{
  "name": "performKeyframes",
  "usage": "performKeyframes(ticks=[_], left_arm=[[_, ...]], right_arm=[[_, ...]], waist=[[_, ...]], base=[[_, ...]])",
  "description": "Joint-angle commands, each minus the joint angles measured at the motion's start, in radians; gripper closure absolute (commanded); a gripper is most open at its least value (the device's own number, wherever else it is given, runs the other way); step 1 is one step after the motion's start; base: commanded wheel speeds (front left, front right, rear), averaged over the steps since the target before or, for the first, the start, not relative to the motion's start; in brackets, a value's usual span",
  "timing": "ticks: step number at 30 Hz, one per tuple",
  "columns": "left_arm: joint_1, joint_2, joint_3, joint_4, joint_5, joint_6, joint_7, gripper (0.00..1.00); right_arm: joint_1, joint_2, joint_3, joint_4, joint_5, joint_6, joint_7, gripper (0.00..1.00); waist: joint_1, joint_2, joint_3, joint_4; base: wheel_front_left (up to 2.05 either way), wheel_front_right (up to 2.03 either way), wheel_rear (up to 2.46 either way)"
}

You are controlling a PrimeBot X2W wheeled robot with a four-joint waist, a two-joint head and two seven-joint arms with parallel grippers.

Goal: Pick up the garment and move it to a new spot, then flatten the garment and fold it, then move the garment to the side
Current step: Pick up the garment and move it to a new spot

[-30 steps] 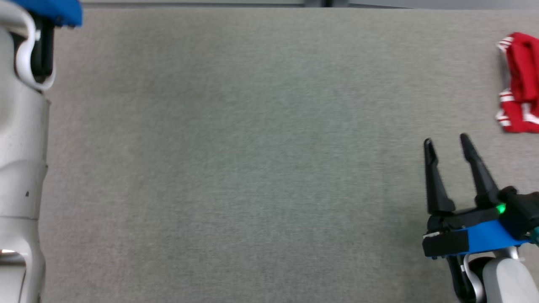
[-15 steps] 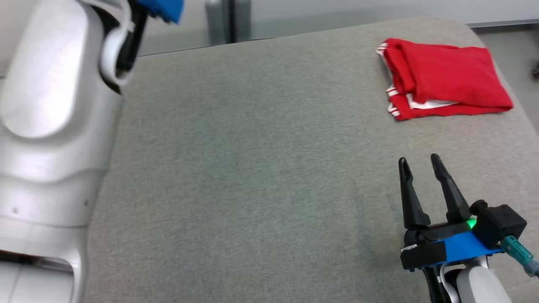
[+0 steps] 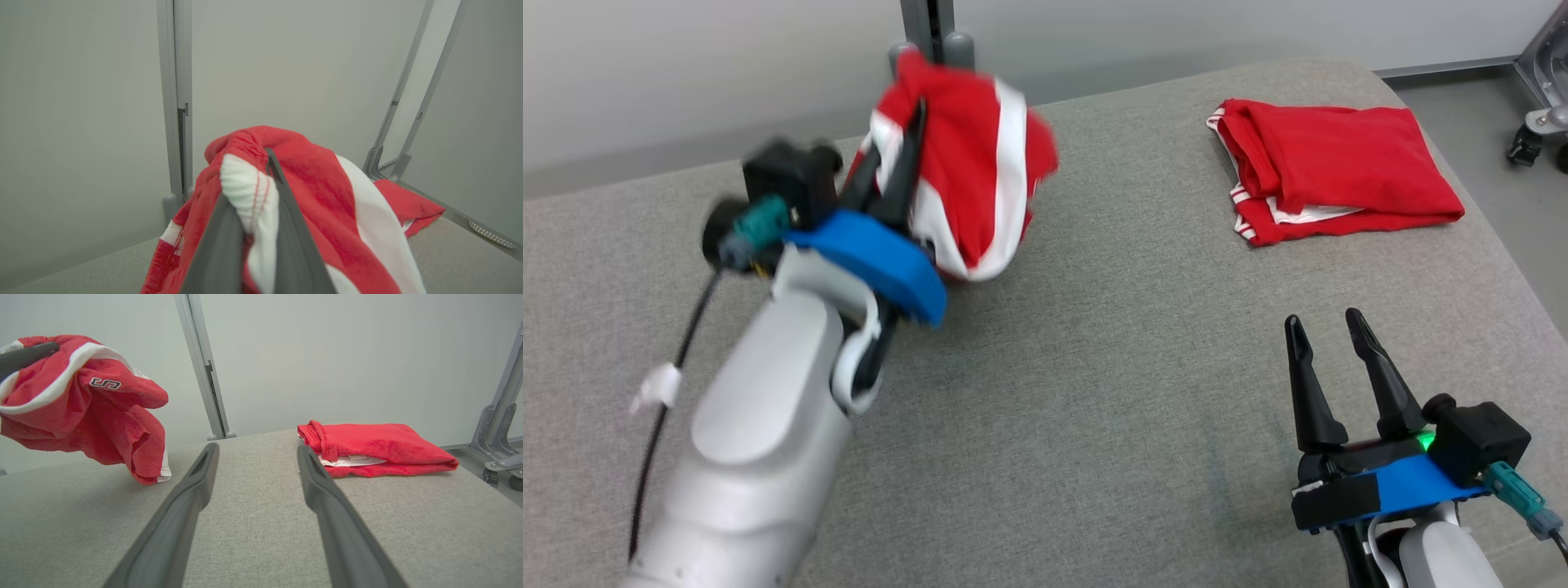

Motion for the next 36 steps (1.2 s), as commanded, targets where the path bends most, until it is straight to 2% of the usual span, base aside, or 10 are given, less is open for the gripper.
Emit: performKeyframes(ticks=[1,7,11,12,13,17,22,29,36], left_arm=[[0.054,-0.008,-0.012,0.012,-0.008,0.007,-0.018,1.0],[0.223,-0.031,-0.042,0.045,-0.029,0.014,-0.047,1.0],[0.275,-0.036,-0.044,0.054,-0.034,0.025,-0.06,1.0],[0.289,-0.038,-0.05,0.056,-0.032,0.025,-0.063,0.75],[0.298,-0.038,-0.053,0.057,-0.031,0.025,-0.067,0.0],[0.302,-0.02,-0.053,0.028,-0.003,0.039,-0.095,0.0],[0.311,0.01,-0.014,-0.053,0.038,0.084,-0.114,0.0],[0.394,0.068,0.105,-0.224,0.09,0.125,-0.117,0.0],[0.529,0.095,0.228,-0.332,0.143,0.154,-0.117,0.0]], right_arm=[[0.013,0.0,0.001,0.002,0.005,0.0,-0.007,0.0],[0.019,0.0,0.0,0.002,0.009,0.0,-0.008,0.0],[0.022,-0.001,-0.004,0.001,0.01,0.0,-0.008,0.0],[0.025,0.0,-0.005,0.001,0.011,0.0,-0.008,0.0],[0.028,-0.001,-0.005,0.003,0.011,0.0,-0.008,0.0],[0.038,-0.001,-0.011,0.009,0.009,0.0,-0.008,0.0],[0.048,0.0,-0.021,0.011,0.003,0.0,-0.008,0.0],[0.061,-0.001,-0.044,0.012,-0.002,0.0,-0.007,0.0],[0.086,-0.001,-0.065,0.019,-0.019,0.0,-0.007,0.0]], waist=[[0.0,0.0,-0.003,0.004],[0.0,0.0,-0.002,0.018],[0.0,0.0,-0.003,0.026],[0.0,0.0,-0.004,0.03],[0.0,0.0,-0.005,0.033],[0.0,0.0,-0.018,0.053],[0.0,0.0,-0.042,0.085],[0.0,0.0,-0.067,0.14],[0.0,0.0,-0.094,0.198]], base=[[0.0,0.0,0.0],[0.0,0.0,0.0],[0.0,0.0,0.0],[0.0,0.0,0.0],[0.0,0.0,0.0],[0.0,0.0,0.0],[0.0,0.0,0.0],[0.0,0.0,0.0],[0.0,0.0,0.0]])
